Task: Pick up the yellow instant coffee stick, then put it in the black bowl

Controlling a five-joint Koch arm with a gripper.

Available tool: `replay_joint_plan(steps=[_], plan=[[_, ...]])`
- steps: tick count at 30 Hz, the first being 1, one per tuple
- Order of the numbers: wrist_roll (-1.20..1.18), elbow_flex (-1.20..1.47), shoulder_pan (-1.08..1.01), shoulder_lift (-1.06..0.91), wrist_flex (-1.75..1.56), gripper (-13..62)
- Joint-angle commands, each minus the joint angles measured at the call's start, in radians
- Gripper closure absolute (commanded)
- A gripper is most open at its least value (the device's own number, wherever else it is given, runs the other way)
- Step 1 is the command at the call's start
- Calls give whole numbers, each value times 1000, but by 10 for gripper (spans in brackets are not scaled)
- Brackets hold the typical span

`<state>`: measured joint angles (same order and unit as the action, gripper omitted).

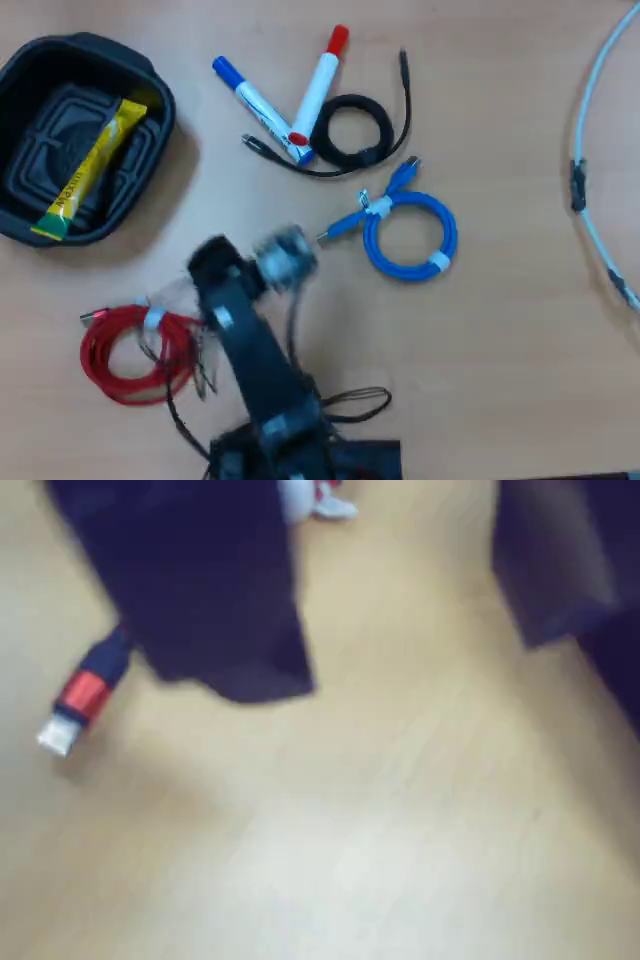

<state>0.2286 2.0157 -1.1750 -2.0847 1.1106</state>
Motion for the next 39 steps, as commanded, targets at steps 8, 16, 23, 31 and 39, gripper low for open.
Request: replay_joint_plan(steps=[8,16,23,31,39], plan=[[-204,383,-163,-291,-449,310],[-328,650,-356,-290,-735,309],[-334,907,-413,-290,-951,310],[-336,1118,-417,-290,-960,306],[-328,1141,-440,-288,-951,307]])
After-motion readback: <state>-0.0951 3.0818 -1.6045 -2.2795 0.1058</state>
